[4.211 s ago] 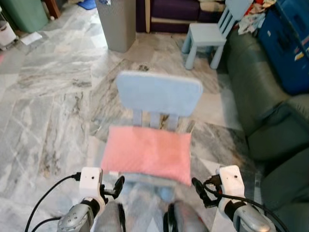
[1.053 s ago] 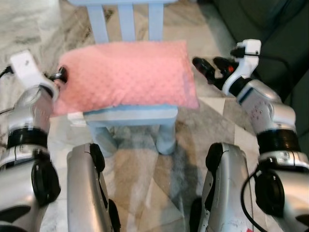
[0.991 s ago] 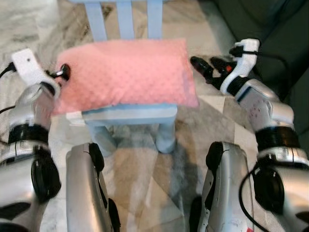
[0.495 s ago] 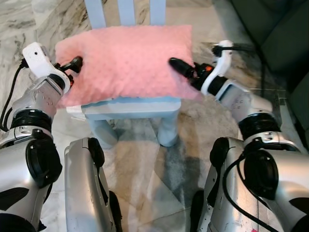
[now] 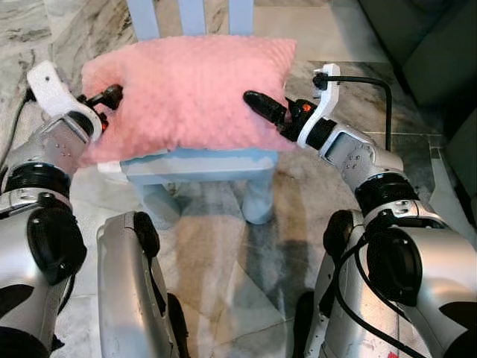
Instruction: Move the pillow to the sofa
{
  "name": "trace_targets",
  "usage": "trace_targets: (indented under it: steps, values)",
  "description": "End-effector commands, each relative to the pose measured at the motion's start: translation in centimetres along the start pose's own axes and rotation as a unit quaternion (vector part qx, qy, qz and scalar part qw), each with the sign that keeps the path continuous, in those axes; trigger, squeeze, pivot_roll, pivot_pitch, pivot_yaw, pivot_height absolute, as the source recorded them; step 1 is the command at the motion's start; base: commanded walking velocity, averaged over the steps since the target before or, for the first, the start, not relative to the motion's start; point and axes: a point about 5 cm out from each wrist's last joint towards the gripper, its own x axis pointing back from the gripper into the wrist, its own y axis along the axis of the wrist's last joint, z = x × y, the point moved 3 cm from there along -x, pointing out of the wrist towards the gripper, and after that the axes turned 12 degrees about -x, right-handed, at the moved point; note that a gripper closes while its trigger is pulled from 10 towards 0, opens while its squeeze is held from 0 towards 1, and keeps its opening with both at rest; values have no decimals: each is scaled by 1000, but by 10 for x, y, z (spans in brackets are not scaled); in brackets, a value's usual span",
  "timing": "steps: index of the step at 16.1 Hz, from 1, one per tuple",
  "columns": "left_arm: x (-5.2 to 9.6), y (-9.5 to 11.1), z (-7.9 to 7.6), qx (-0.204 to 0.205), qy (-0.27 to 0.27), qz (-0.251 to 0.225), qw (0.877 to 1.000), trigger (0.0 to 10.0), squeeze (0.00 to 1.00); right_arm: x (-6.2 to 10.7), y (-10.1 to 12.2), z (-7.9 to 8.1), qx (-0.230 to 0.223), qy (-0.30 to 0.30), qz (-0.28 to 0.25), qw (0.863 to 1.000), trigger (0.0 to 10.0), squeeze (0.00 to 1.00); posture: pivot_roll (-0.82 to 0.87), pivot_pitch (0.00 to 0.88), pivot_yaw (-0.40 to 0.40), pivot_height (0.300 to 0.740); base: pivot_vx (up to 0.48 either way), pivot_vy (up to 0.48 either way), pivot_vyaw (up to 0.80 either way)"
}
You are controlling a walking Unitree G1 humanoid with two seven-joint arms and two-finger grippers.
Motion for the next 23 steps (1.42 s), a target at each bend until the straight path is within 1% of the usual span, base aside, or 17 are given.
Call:
trace_targets:
  steps: [1,3,4,5,6,8,9,14,17,18,19,20,21,22,23]
  values:
    - [-1,-30,-16,93,-58,73,991,10000,0,-4,-15,4,-12,22,31,999,10000,0,28,341,33,300,0,0,0]
    - [0,-45,-36,117,-119,108,980,10000,0,-5,-24,7,-11,39,47,998,10000,0,25,345,32,300,0,0,0]
    - [1,-48,-43,116,-147,117,975,10000,0,-6,-26,9,-14,45,49,998,4275,0,25,345,32,300,0,0,0]
    - [3,-49,-47,126,-166,121,971,4706,0,-7,-27,11,-16,52,50,997,0,0,25,346,32,300,0,0,0]
    - [5,-51,-49,135,-180,131,966,0,0,-7,-30,13,-17,64,55,996,0,0,25,347,32,300,0,0,0]
    - [9,-53,-51,127,-202,148,960,0,0,-5,-35,15,-15,75,66,995,0,0,26,349,33,300,0,0,0]
    - [9,-53,-50,121,-202,150,960,0,0,-5,-36,14,-15,77,68,995,0,0,26,349,33,300,0,0,0]
    - [10,-53,-44,109,-197,146,963,0,0,-5,-42,17,-10,84,74,994,0,0,25,351,33,300,0,0,0]
    - [8,-51,-41,95,-189,125,969,0,0,-6,-40,14,5,64,64,996,0,0,24,356,32,300,0,0,0]
    - [7,-51,-39,97,-180,125,971,0,0,-6,-40,13,15,56,61,996,0,0,24,357,32,300,0,0,0]
    - [7,-52,-36,105,-168,126,972,0,0,-5,-40,12,26,48,58,997,0,0,22,356,33,300,0,0,0]
    - [8,-48,-27,105,-161,109,975,0,0,-4,-38,6,38,22,48,998,0,0,21,354,32,300,0,0,0]
    - [10,-47,-21,104,-156,105,977,0,0,-1,-37,4,38,15,42,998,0,0,22,350,31,300,0,0,0]
    - [12,-49,-15,93,-154,107,978,0,0,2,-37,0,48,1,37,998,0,0,22,344,32,300,0,0,0]
    - [17,-57,-3,77,-149,110,980,0,0,12,-39,-3,67,-16,25,997,0,0,20,316,31,300,0,0,0]
